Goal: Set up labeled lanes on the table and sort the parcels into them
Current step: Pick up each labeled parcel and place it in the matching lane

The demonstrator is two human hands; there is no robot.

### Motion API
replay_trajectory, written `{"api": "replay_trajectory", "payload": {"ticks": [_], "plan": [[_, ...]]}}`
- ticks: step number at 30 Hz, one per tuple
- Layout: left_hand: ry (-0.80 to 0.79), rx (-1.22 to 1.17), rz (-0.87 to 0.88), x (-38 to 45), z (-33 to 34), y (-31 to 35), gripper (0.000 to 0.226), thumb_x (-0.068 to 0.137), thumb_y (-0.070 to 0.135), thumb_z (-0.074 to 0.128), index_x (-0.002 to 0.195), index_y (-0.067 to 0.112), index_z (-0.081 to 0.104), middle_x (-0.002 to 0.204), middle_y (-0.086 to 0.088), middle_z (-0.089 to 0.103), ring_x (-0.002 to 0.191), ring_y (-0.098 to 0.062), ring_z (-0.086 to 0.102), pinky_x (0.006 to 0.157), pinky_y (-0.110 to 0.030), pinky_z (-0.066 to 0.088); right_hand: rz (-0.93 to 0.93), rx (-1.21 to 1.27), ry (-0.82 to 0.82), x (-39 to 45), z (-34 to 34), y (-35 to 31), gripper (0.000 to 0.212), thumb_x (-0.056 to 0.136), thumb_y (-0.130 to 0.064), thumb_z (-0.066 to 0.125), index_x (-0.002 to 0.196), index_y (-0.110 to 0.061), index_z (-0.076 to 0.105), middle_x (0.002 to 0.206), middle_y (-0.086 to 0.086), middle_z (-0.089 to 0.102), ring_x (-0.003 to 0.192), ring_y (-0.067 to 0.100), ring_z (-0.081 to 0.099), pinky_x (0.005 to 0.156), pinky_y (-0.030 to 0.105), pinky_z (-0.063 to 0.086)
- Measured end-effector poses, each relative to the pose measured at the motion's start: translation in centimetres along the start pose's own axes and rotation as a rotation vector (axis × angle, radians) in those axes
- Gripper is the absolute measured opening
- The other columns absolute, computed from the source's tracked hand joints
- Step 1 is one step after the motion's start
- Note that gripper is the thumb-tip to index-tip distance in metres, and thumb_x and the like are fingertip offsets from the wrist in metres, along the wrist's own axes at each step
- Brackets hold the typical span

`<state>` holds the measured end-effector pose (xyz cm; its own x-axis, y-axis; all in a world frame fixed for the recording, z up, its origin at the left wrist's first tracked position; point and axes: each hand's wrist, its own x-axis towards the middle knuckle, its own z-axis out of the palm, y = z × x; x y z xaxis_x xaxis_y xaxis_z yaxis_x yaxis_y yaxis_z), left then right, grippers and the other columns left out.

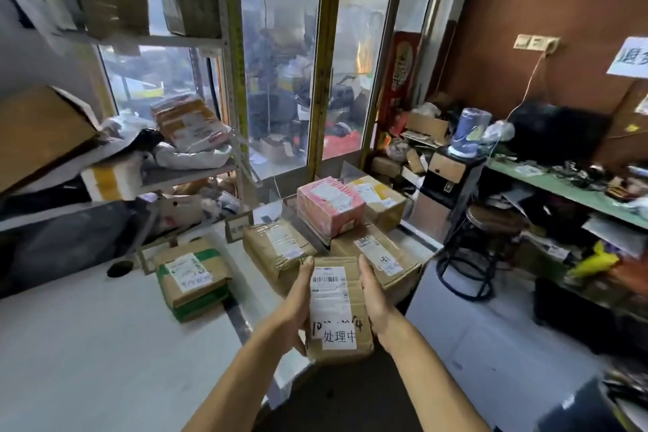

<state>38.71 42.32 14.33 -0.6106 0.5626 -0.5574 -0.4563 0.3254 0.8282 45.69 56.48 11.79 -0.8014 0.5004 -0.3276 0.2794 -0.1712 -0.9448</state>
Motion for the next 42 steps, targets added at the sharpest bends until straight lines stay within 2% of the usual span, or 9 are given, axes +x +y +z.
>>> {"api": "replay_trajectory", "payload": {"ticks": [4, 9, 13, 17, 21, 27, 32, 36, 42], "plan": [[0.021, -0.090, -0.048, 3.6, 1.4, 1.1, 0.079, 0.088, 0.084, 0.018, 0.126, 0.030, 0.062, 0.102, -0.008, 0.064, 0.120, -0.044, 0.056, 0.101, -0.075, 0.037, 0.123, -0.015, -0.068, 3.6, -1.5, -2.2, 0.071, 0.100, -0.074, 0.024, 0.129, -0.027, 0.070, 0.127, 0.003, 0.073, 0.118, 0.022, 0.068, 0.101, 0.041, 0.054], [0.116, -0.182, -0.115, 6.7, 2.3, 0.5, 0.077, 0.087, 0.086, 0.015, 0.121, 0.031, 0.058, 0.097, -0.009, 0.064, 0.126, -0.046, 0.052, 0.106, -0.075, 0.033, 0.217, -0.114, -0.198, 7.6, -2.2, -2.6, 0.068, 0.105, -0.066, 0.018, 0.111, -0.026, 0.073, 0.104, 0.000, 0.077, 0.097, 0.017, 0.071, 0.073, 0.031, 0.056], [0.230, -0.231, -0.152, 9.3, 3.0, 0.5, 0.071, 0.090, 0.083, 0.011, 0.102, 0.033, 0.060, 0.094, -0.012, 0.066, 0.100, -0.034, 0.058, 0.109, -0.068, 0.035, 0.243, -0.163, -0.302, 11.4, -1.8, -2.0, 0.068, 0.107, -0.062, 0.021, 0.121, -0.020, 0.073, 0.114, 0.007, 0.077, 0.103, 0.022, 0.073, 0.076, 0.032, 0.058], [0.344, -0.282, -0.191, 11.6, 3.5, 0.3, 0.079, 0.092, 0.080, 0.009, 0.107, 0.026, 0.065, 0.089, -0.013, 0.068, 0.083, -0.027, 0.061, 0.092, -0.048, 0.048, 0.278, -0.147, -0.451, 15.1, -1.5, -0.6, 0.071, 0.108, -0.058, 0.013, 0.130, -0.017, 0.067, 0.123, 0.011, 0.074, 0.106, 0.022, 0.073, 0.079, 0.032, 0.057], [0.412, -0.335, -0.242, 13.6, 4.1, 0.3, 0.078, 0.087, 0.087, 0.012, 0.100, 0.027, 0.061, 0.097, -0.017, 0.064, 0.102, -0.037, 0.057, 0.108, -0.066, 0.037, 0.304, -0.162, -0.557, 18.4, -2.2, -0.4, 0.064, 0.111, -0.051, 0.013, 0.123, -0.018, 0.066, 0.112, 0.006, 0.074, 0.099, 0.019, 0.071, 0.081, 0.031, 0.057], [0.487, -0.367, -0.243, 15.0, 4.8, 1.0, 0.073, 0.095, 0.078, 0.011, 0.095, 0.026, 0.063, 0.092, -0.014, 0.064, 0.087, -0.030, 0.059, 0.103, -0.059, 0.040, 0.319, -0.207, -0.663, 20.7, -2.4, -0.1, 0.063, 0.110, -0.053, 0.010, 0.122, -0.024, 0.065, 0.132, 0.005, 0.067, 0.120, 0.026, 0.065, 0.094, 0.034, 0.055], [0.428, -0.387, -0.261, 16.9, 3.3, 0.1, 0.088, 0.084, 0.090, 0.015, 0.135, 0.029, 0.052, 0.143, -0.025, 0.048, 0.133, -0.049, 0.045, 0.107, -0.071, 0.036, 0.219, -0.193, -0.674, 21.6, -1.4, 0.4, 0.090, 0.087, -0.092, 0.022, 0.146, -0.033, 0.056, 0.147, 0.003, 0.060, 0.136, 0.024, 0.056, 0.118, 0.051, 0.040], [0.421, -0.399, -0.260, 17.4, 3.1, -0.9, 0.086, 0.086, 0.088, 0.017, 0.145, 0.031, 0.045, 0.145, -0.024, 0.046, 0.135, -0.049, 0.043, 0.109, -0.071, 0.034, 0.223, -0.223, -0.652, 21.4, -1.2, -0.3, 0.079, 0.096, -0.082, 0.019, 0.146, -0.031, 0.054, 0.144, 0.001, 0.061, 0.135, 0.024, 0.056, 0.118, 0.048, 0.039], [0.409, -0.301, -0.293, 16.9, 3.4, -0.8, 0.085, 0.090, 0.084, 0.015, 0.148, 0.028, 0.042, 0.146, -0.020, 0.046, 0.136, -0.043, 0.044, 0.109, -0.065, 0.039, 0.200, -0.249, -0.687, 23.3, -0.4, 3.4, 0.105, 0.066, -0.106, 0.034, 0.152, -0.045, 0.045, 0.156, -0.003, 0.050, 0.145, 0.023, 0.045, 0.122, 0.057, 0.030]]}}
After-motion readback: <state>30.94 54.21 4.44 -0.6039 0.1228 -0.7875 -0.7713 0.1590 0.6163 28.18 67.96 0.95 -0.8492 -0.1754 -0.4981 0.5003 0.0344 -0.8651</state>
